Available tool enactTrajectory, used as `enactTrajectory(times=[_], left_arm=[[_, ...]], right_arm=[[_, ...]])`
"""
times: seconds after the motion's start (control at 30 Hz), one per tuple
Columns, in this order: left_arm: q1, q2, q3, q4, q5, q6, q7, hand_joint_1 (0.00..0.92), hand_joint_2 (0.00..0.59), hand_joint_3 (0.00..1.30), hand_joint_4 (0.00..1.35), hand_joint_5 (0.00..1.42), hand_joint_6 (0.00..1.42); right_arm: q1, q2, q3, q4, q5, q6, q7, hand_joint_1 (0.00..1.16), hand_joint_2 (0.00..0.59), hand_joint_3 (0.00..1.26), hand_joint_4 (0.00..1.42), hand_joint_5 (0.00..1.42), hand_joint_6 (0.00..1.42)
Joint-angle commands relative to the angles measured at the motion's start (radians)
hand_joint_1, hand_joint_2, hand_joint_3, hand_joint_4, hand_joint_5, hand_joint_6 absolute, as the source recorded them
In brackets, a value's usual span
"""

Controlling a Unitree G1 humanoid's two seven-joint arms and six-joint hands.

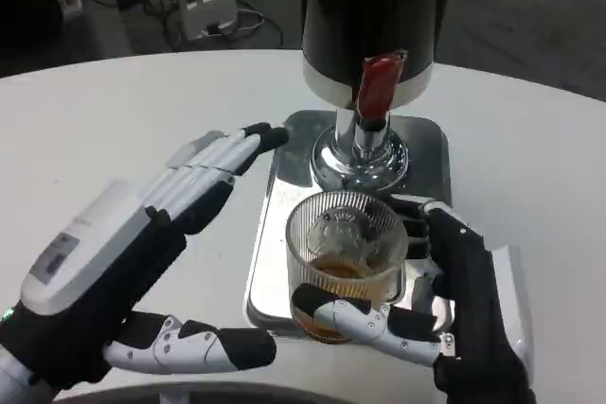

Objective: Grasp the cup under the faucet to collect the drink, then remove the cup.

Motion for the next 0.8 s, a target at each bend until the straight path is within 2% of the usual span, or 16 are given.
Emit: enactTrajectory(times=[0.03, 0.27, 0.4, 0.53, 0.8], left_arm=[[0.038, 0.022, 0.015, 0.040, 0.052, -0.062, 0.034, 0.024, 0.026, 0.05, 0.00, 0.02, 0.00], [0.094, 0.060, 0.030, 0.043, 0.161, -0.109, 0.058, 0.012, 0.027, 0.00, 0.00, 0.00, 0.00], [0.121, 0.074, 0.040, 0.018, 0.240, -0.110, 0.077, 0.010, 0.026, 0.00, 0.00, 0.00, 0.00], [0.155, 0.071, 0.050, -0.026, 0.297, -0.075, 0.086, 0.009, 0.026, 0.00, 0.00, 0.00, 0.00], [0.234, 0.045, 0.044, -0.165, 0.384, 0.054, 0.084, 0.000, 0.023, 0.00, 0.00, 0.00, 0.00]], right_arm=[[0.003, 0.018, -0.020, -0.077, -0.015, 0.003, 0.052, 0.93, 0.057, 0.93, 1.04, 1.21, 1.41], [0.021, -0.018, -0.088, -0.140, -0.006, -0.007, 0.155, 0.93, 0.050, 0.93, 1.04, 1.21, 1.42], [0.046, -0.029, -0.109, -0.163, -0.009, -0.021, 0.187, 0.93, 0.047, 0.93, 1.04, 1.21, 1.42], [0.083, -0.040, -0.111, -0.211, -0.016, -0.028, 0.222, 0.93, 0.045, 0.93, 1.04, 1.21, 1.42], [0.143, -0.051, -0.120, -0.301, -0.017, -0.021, 0.283, 0.93, 0.044, 0.93, 1.04, 1.21, 1.42]])
